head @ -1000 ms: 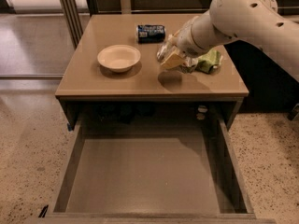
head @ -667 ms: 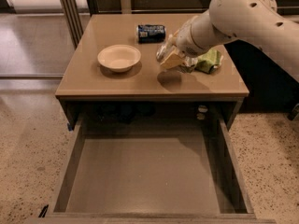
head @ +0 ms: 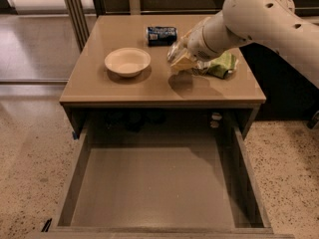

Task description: Pick 7up can from top drawer and place on counter

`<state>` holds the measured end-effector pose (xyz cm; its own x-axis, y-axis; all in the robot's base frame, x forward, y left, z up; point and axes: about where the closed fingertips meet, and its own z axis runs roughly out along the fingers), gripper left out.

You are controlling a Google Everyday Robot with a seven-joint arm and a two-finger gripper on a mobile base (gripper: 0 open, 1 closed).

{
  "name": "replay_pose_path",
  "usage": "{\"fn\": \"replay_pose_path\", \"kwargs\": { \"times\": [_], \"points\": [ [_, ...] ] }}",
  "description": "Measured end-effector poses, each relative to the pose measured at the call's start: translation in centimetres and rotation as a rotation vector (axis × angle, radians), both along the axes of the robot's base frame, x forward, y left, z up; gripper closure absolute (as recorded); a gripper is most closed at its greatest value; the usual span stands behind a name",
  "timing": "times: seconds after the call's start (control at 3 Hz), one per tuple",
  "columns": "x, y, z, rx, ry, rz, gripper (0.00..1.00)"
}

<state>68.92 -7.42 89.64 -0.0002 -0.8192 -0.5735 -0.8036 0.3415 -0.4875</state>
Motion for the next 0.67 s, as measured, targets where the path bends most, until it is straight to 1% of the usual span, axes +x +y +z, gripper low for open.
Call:
{"fn": "replay_pose_path", "kwargs": {
  "times": [0.33,0.67],
  "points": [
    [0.0,0.01,0.0,0.0,0.0,0.0,0.0],
    [0.0,0.01,-0.01,0.0,0.0,0.0,0.0]
  ]
}}
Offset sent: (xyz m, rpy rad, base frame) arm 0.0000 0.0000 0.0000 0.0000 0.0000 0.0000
